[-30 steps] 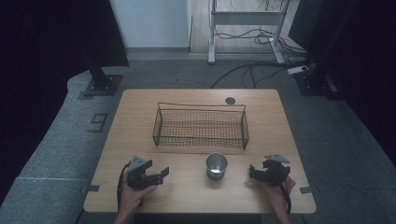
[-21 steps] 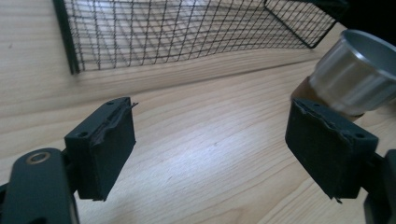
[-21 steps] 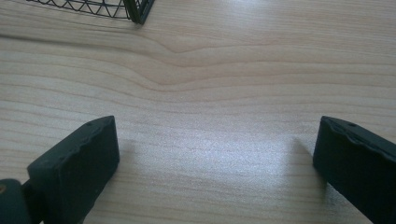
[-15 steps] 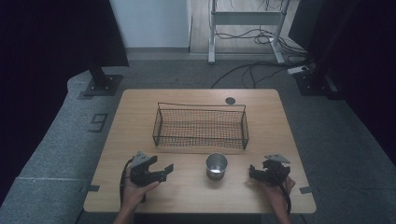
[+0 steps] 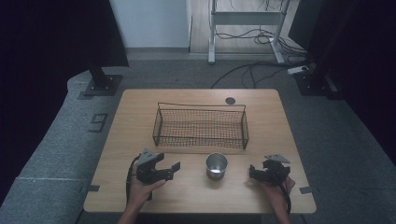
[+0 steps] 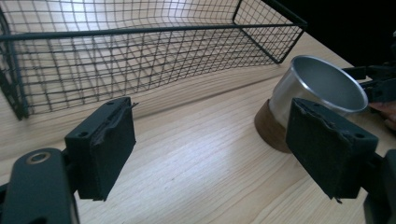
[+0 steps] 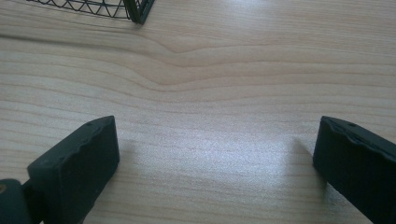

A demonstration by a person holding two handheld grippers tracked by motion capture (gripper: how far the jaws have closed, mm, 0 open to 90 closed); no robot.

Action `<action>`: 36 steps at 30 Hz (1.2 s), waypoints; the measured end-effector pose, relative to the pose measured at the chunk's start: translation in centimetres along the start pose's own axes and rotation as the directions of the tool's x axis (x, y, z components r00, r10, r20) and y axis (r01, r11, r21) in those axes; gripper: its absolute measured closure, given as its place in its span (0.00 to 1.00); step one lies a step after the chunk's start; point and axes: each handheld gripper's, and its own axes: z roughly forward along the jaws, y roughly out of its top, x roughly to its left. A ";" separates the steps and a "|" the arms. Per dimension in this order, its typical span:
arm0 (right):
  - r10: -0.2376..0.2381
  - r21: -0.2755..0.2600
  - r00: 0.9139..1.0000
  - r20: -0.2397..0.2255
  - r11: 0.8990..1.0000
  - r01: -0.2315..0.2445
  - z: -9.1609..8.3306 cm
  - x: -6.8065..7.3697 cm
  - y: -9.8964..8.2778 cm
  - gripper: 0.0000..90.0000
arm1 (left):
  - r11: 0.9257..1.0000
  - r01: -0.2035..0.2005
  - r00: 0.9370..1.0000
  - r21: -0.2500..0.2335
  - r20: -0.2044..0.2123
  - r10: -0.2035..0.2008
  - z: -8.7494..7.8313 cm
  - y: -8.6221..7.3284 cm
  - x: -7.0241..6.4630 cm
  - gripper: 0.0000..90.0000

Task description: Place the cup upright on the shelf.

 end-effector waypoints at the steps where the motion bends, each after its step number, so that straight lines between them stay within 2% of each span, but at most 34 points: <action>1: 0.000 0.000 1.000 0.000 1.000 0.000 0.0 0.0 0.0 0.00 | 1.000 -0.004 1.000 0.001 0.002 0.004 0.1 0.1 -0.1 0.18; 15: 0.009 0.000 1.000 0.009 1.000 -0.009 0.1 0.0 0.1 0.00 | 0.999 -0.043 0.998 0.016 0.048 0.043 1.7 0.9 -2.5 0.16; 23: 0.010 -0.001 1.000 0.010 1.000 -0.010 0.1 0.0 0.1 0.00 | 0.998 -0.052 0.997 0.025 0.067 0.050 2.3 0.9 -3.3 0.16; 30: 0.013 -0.001 1.000 0.016 1.000 -0.013 0.1 0.0 0.1 0.00 | 0.997 -0.065 0.994 0.034 0.093 0.061 3.3 0.8 -4.5 0.16; 36: 0.015 -0.001 1.000 0.015 1.000 -0.015 0.1 0.0 0.1 0.01 | 0.997 -0.067 0.993 0.037 0.096 0.063 3.8 0.8 -5.0 0.16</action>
